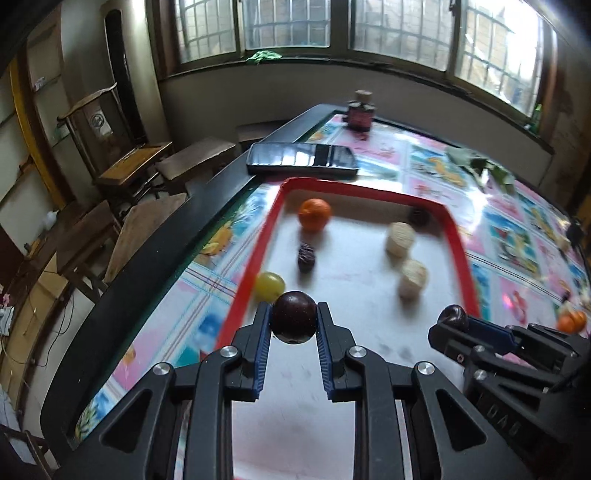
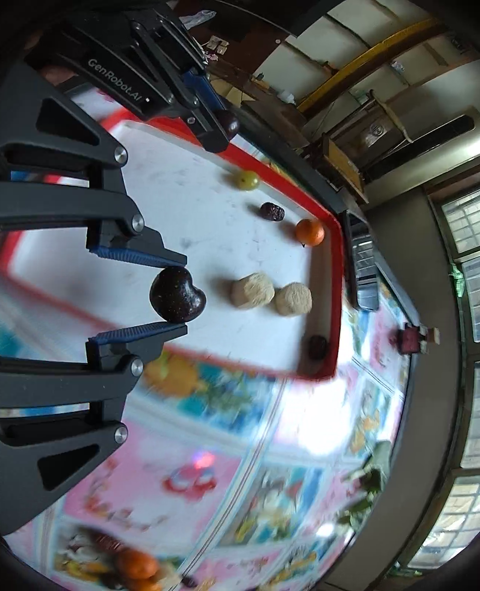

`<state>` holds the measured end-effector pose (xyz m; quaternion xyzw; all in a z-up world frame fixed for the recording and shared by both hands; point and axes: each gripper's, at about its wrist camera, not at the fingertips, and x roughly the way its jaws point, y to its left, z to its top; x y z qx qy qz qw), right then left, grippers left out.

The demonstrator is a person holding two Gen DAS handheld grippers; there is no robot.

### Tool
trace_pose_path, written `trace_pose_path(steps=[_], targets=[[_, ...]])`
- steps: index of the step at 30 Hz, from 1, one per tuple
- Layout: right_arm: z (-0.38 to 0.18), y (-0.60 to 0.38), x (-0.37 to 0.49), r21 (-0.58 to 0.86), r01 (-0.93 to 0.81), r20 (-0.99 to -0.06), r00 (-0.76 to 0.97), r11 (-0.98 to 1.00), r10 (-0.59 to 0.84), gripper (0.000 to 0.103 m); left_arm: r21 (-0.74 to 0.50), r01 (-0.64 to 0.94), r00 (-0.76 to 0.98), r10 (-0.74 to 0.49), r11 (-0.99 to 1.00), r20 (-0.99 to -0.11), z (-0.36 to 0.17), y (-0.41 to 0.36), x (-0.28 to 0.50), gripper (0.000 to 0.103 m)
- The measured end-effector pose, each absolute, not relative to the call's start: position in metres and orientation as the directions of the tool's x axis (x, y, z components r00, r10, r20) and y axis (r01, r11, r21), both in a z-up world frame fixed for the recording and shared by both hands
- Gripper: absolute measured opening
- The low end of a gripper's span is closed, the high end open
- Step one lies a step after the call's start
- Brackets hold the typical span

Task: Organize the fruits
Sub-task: 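Carry both dark plums over the red tray, then lower both plums into the tray and open both grippers, then move both open grippers back to the fruit pile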

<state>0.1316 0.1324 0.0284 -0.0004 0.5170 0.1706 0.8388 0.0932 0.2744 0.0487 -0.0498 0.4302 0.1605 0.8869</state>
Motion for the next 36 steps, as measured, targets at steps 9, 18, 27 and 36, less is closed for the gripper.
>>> trace_pose_path(steps=[9,18,27,36], targets=[[0.008,0.167,0.153,0.106,-0.360,-0.887,0.388,0.927,0.251,0.032,0.027,-0.354,0.525,0.223,0.935,-0.821,0.023,0.297,0.112,0.023],[0.005,0.177,0.155,0.029,-0.392,-0.896,0.398,0.919,0.198,0.033,-0.017,-0.373,0.501,0.186,0.928,-0.845,0.016,0.299,0.109,0.040],[0.024,0.163,0.144,-0.026,-0.346,-0.877,0.458,0.938,0.145,0.047,-0.080,-0.395,0.538,0.160,0.915,-0.828,0.030,0.296,0.092,0.068],[0.055,0.131,0.116,0.024,-0.284,-0.835,0.521,0.959,0.176,0.063,0.002,-0.352,0.600,0.227,0.936,-0.767,0.054,0.268,0.069,0.083]])
